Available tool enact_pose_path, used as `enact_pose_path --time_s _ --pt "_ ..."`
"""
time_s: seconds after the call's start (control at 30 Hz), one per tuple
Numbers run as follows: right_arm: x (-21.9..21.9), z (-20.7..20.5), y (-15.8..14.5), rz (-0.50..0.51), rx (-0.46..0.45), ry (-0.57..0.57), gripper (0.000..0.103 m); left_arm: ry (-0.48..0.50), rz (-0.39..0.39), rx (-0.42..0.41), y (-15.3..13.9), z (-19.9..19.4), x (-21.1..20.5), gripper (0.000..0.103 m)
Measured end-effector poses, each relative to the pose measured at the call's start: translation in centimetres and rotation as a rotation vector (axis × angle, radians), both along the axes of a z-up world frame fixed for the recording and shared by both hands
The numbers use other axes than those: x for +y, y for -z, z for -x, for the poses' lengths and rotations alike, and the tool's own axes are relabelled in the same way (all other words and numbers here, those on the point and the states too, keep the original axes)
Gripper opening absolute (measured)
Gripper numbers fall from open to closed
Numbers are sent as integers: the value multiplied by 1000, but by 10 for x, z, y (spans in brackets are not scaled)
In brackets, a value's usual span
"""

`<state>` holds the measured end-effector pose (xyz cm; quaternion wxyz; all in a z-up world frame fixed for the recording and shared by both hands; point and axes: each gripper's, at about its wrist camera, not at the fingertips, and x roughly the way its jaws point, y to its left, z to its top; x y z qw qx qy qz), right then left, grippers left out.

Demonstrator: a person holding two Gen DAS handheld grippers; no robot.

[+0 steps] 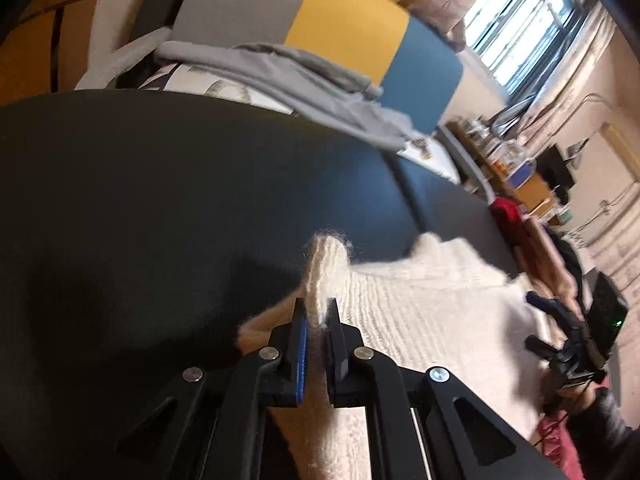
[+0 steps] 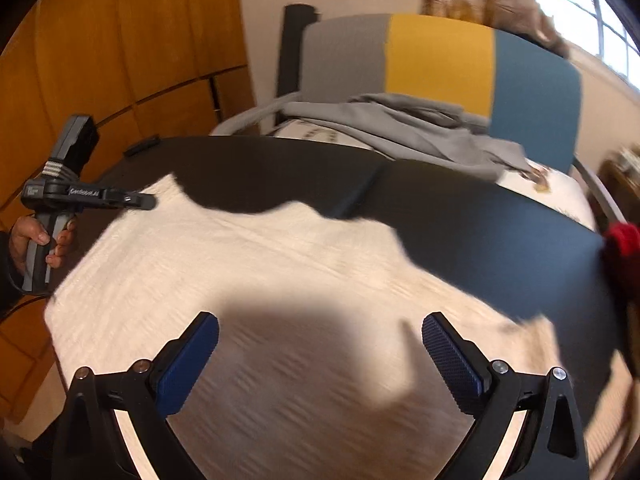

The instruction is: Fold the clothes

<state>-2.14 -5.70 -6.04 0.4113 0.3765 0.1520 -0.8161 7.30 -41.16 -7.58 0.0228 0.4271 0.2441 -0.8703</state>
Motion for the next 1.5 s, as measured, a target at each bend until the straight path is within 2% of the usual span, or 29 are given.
enact_pose_path --time_s 0.1,0.13,0.2,0.27,0.3,0.37,0.43,0.53,0.6,0.73,0.9,0.97,1.0,1.07,1.13,1.37,1.47,1.5 --pt "22 13 12 -48 -20 83 103 -16 34 -35 19 6 7 6" --pt "33 20 15 2 -72 98 103 -28 27 -26 20 4 7 6" --pt "42 28 14 49 -95 134 103 -41 -4 -21 19 0 4 10" --pt "37 26 15 29 -79 119 103 -55 -24 -8 15 -8 2 14" --pt "37 26 16 31 -78 118 103 -64 -39 6 13 -14 0 20" --pt "38 26 17 36 -77 115 103 -96 -69 37 9 -28 -5 25" --pt "39 26 17 51 -82 115 103 -129 -99 50 6 -46 -13 39" --pt "40 26 17 65 -85 114 103 -146 -164 29 12 -63 -23 52" --pt "40 26 17 66 -83 115 103 -150 -205 10 17 -72 -28 57" --pt "40 26 17 65 -78 116 103 -130 -264 9 26 -71 -32 57" --pt "40 25 17 57 -72 118 103 -71 -247 13 28 -50 -20 60" --pt "40 25 17 58 -72 118 103 -42 -273 19 29 -42 -17 58" --pt "40 25 17 58 -73 118 103 -27 -290 21 31 -37 -16 54" --pt "41 25 17 64 -76 118 103 -28 -309 19 33 -34 -15 27" --pt "41 26 17 69 -80 117 103 -60 -357 21 38 -34 -17 19" --pt "41 26 15 72 -100 105 103 -143 -305 42 21 -44 -19 15" --pt "42 24 3 93 -138 35 103 -162 -283 51 6 -51 -29 14" --pt "43 22 -2 99 -148 1 97 -168 -263 50 1 -53 -32 14"
